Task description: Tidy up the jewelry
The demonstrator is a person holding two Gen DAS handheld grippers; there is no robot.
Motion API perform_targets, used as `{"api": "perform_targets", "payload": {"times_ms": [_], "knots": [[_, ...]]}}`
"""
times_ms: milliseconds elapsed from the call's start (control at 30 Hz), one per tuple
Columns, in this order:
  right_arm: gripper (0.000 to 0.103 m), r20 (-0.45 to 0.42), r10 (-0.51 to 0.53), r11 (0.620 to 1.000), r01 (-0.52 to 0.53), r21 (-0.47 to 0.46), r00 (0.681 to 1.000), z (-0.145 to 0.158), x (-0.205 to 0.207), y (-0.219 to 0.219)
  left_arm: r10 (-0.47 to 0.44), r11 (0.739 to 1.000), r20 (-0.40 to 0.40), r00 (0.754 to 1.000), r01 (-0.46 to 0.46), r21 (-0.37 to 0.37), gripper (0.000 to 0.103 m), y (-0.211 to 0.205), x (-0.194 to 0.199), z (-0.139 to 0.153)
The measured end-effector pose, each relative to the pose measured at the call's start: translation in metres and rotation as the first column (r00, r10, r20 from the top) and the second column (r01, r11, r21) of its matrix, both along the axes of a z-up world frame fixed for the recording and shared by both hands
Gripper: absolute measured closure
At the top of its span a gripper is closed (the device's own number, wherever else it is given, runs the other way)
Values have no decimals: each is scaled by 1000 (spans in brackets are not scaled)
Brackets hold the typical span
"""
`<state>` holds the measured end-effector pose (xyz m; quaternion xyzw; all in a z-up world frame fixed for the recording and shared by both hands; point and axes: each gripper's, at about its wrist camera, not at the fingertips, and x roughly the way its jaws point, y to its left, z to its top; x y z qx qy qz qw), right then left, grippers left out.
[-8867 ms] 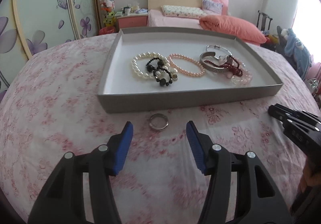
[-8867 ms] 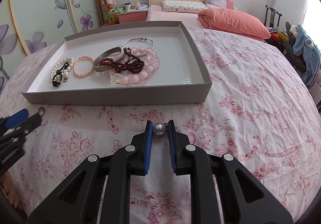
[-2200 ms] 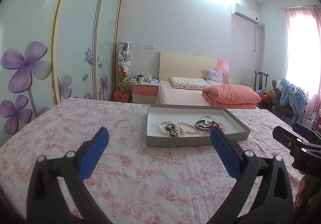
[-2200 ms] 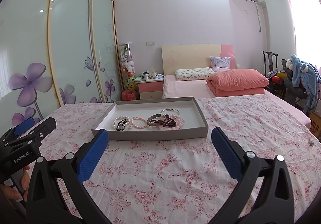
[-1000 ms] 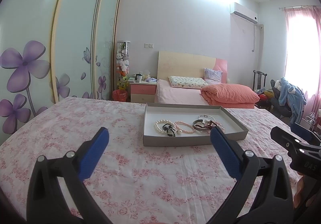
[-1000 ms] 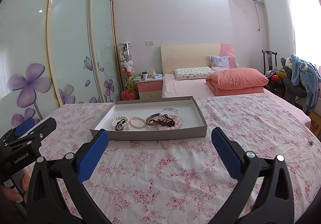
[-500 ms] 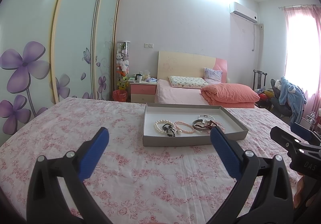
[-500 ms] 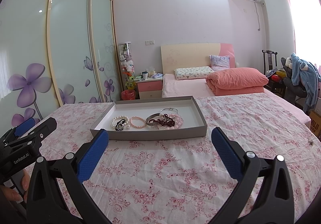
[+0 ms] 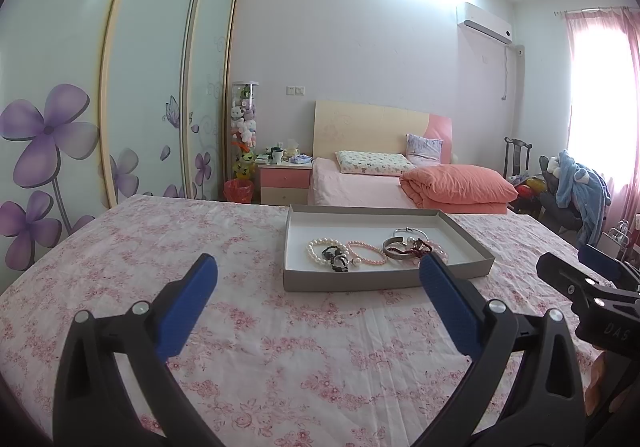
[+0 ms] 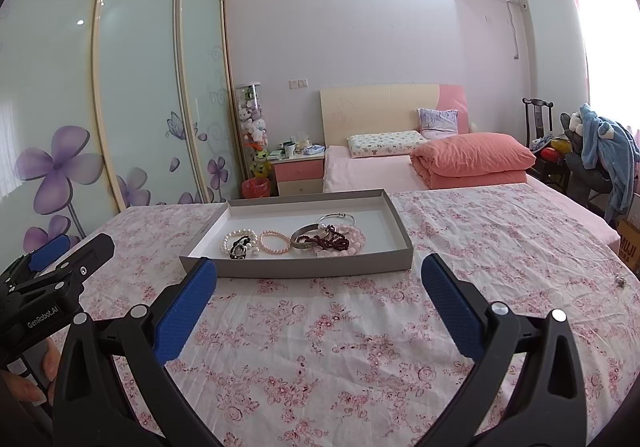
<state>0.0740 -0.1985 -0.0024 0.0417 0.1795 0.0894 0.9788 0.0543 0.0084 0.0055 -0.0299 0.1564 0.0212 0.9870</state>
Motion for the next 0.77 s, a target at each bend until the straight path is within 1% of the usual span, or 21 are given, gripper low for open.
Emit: {"api": "perform_targets", "payload": {"times_ms": [767], "knots": [[2, 0, -1, 1000, 1, 1, 1000, 0, 0, 1, 0, 1000, -3, 1000, 0, -1, 4, -4, 0, 1]]}}
